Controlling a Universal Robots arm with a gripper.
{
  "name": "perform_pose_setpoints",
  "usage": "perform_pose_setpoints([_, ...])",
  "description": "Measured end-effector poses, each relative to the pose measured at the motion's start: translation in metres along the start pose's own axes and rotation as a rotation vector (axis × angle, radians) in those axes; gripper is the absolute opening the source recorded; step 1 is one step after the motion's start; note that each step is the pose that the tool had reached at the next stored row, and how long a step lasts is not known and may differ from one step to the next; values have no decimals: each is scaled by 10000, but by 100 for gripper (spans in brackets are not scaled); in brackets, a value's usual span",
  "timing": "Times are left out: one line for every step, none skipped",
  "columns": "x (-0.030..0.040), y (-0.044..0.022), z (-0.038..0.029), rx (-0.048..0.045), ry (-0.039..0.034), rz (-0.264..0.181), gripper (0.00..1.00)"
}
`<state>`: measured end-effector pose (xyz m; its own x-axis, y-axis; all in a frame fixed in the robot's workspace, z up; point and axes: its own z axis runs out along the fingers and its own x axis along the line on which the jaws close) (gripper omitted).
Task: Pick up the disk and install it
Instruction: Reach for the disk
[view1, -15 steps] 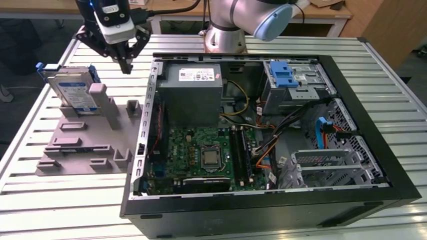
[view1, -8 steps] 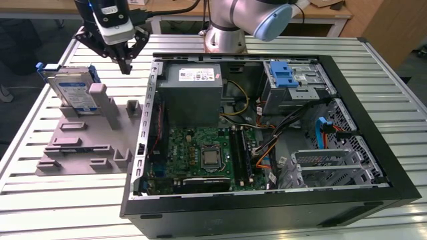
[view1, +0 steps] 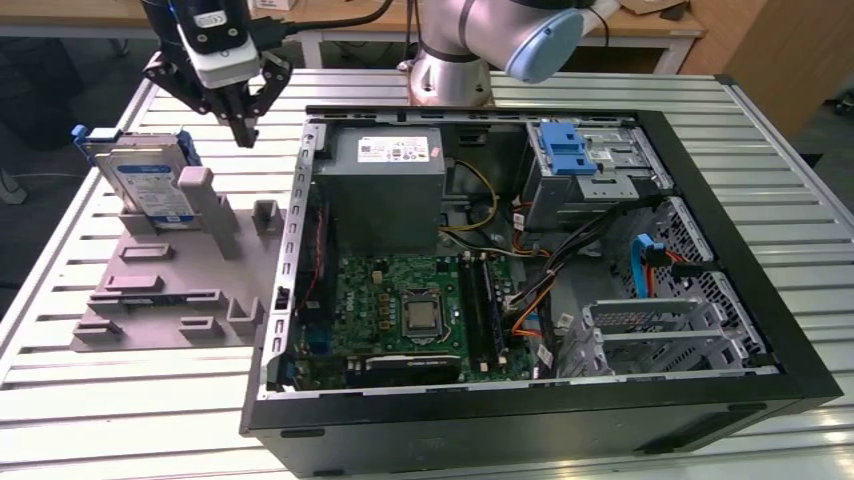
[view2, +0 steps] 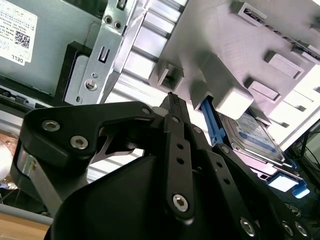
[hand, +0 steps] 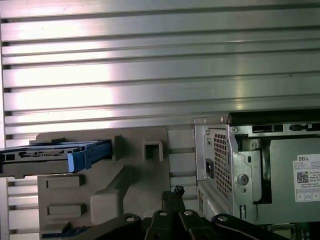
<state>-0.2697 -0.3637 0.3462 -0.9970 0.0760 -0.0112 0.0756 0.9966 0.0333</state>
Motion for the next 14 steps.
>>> perform_pose_setpoints([4,1,0,0,0,0,11])
perform_pose_setpoints([4,1,0,1,1,-1,11])
perform_pose_setpoints([5,1,0,1,1,0,11])
perform_pose_setpoints([7,1,0,0,0,0,11])
perform_pose_setpoints([7,2,0,1,1,0,11])
perform_pose_setpoints([8,3,1,0,0,0,11])
perform_pose_setpoints([9,6,2,0,-1,1,11])
perform_pose_setpoints([10,9,2,0,0,1,11])
perform_pose_setpoints([12,13,2,0,0,0,11])
perform_pose_setpoints([14,16,2,1,1,0,11])
perform_pose_setpoints([16,19,4,0,0,0,11])
perform_pose_setpoints([19,22,4,0,0,0,11])
perform_pose_setpoints([22,26,4,1,0,0,11])
perform_pose_setpoints([25,30,5,0,0,0,11])
